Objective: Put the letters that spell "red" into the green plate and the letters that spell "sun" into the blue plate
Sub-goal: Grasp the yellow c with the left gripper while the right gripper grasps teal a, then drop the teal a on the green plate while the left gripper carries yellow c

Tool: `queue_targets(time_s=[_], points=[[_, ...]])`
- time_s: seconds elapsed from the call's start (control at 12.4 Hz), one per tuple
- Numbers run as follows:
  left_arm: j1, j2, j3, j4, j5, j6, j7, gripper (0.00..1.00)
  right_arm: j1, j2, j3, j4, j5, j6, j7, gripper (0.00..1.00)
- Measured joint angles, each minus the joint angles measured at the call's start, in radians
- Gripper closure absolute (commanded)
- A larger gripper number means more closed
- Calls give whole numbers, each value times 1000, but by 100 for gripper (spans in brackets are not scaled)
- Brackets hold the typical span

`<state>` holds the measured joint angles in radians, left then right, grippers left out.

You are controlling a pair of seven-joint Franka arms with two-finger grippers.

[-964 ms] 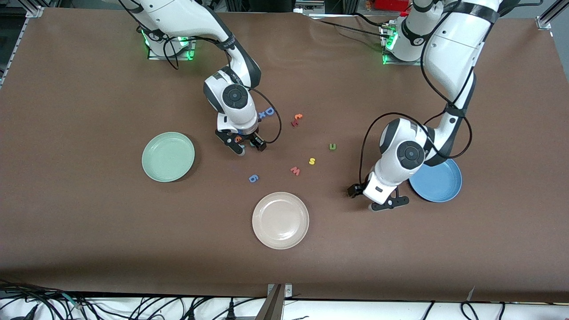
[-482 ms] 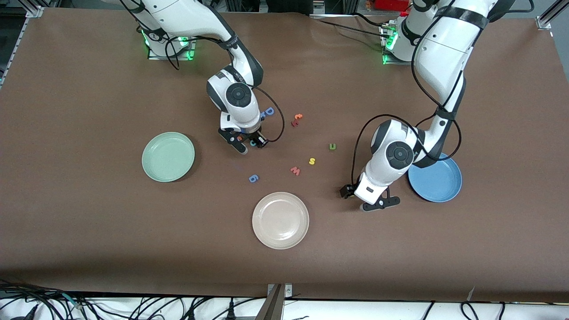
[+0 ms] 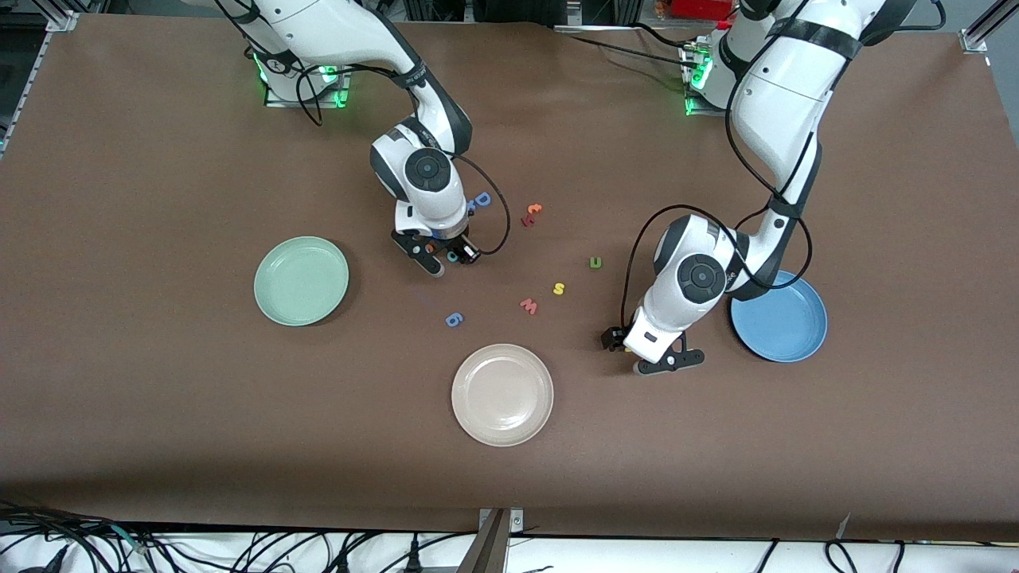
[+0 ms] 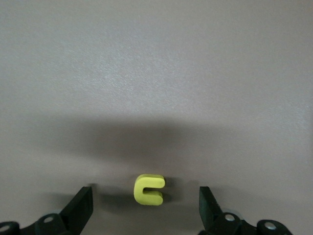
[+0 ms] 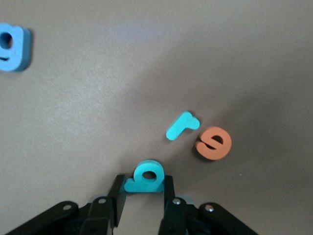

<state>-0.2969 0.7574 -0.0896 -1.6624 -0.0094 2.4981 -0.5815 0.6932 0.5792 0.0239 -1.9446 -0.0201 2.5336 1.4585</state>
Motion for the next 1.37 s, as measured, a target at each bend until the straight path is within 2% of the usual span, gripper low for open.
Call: queue_targets(time_s=[0.16,0.56,0.64,0.88,1.12,1.29,1.37], points=[[0,2,5,0,0,0,0,15,1,-30,-34,16,-1,-86,-81,79],[-14,11,12,2,0,0,0,18,-2,-158,-193,21,1,-358,-441,79],[-16,11,13,2,0,0,0,23,-3,-167,-221,18,2,-383,-498,79],[-20,11,17,5,11,0,0,54,-5,-169,-308,0,2,-405,-657,79],[-23,11,18,10,12,0,1,59,-27,-164,-377,-22,25,-401,-823,78],[-25,11,19,11,12,0,1,65,-88,-148,-385,-29,102,-394,-965,78],[-25,11,18,12,12,0,1,69,-118,-136,-386,-31,137,-386,-1028,75]])
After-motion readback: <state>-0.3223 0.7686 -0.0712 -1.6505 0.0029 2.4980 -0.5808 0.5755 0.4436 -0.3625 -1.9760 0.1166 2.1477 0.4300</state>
